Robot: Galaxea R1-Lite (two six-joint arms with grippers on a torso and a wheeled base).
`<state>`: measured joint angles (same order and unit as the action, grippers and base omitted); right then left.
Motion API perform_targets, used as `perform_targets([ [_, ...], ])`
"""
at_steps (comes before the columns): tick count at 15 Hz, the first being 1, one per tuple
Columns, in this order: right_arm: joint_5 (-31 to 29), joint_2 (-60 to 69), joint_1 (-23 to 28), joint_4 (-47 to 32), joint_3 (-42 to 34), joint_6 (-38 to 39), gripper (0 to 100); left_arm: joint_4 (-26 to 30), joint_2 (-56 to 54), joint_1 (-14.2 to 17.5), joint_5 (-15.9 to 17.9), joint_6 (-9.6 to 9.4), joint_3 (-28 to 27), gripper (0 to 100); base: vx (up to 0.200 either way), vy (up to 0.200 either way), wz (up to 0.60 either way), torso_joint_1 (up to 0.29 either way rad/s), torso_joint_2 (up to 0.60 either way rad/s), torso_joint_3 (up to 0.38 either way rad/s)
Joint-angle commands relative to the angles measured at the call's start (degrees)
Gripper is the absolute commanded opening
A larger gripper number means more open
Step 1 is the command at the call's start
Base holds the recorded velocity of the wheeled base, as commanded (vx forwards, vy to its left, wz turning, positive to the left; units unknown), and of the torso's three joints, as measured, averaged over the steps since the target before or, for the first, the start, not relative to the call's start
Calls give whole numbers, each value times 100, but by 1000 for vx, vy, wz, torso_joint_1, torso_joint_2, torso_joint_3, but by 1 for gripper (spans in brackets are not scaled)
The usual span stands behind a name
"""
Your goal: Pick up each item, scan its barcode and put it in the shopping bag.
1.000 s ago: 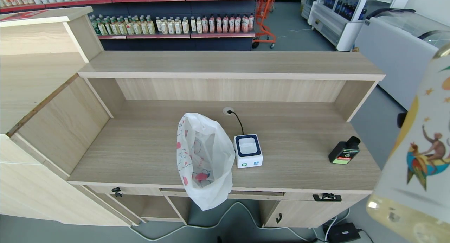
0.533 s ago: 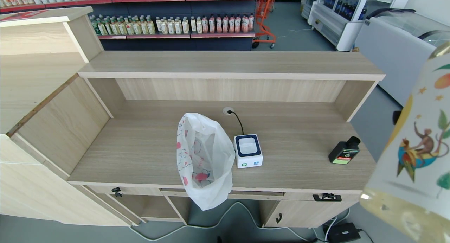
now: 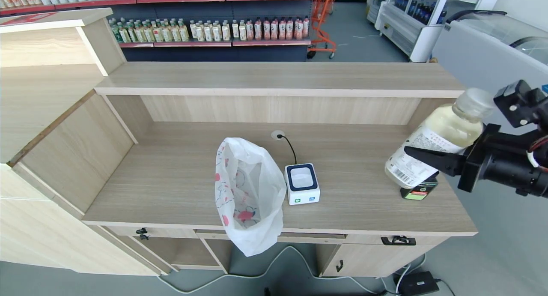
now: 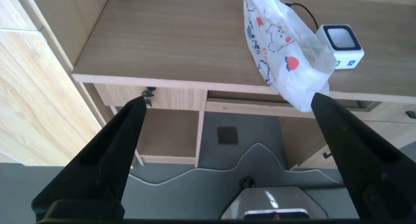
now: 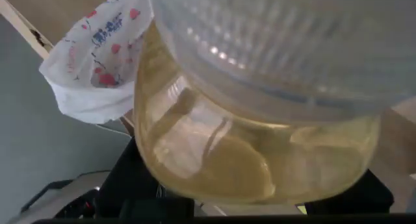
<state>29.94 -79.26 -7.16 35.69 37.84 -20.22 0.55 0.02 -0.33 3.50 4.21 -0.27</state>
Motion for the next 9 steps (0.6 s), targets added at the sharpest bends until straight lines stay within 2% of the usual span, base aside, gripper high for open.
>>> perform_targets([
  [1,-313,-748,601,69,-268,-1309,0,-2,-2,-2,2,1,0,100,0,0,0,0,0,0],
  [3,-287,-766,865,122,-365,-2152,0,-2,-2,-2,2,1,0,100,0,0,0,0,0,0],
  [4,-261,-819,1067,377,-391,-2662,0,7,-2,-2,2,1,0,100,0,0,0,0,0,0],
  [7,152,-1232,1164,1572,-418,-3260,0,7,-2,-2,2,1,0,100,0,0,0,0,0,0],
  [9,179,-1434,1322,1985,-383,-3998,0,-2,-2,-2,2,1,0,100,0,0,0,0,0,0],
])
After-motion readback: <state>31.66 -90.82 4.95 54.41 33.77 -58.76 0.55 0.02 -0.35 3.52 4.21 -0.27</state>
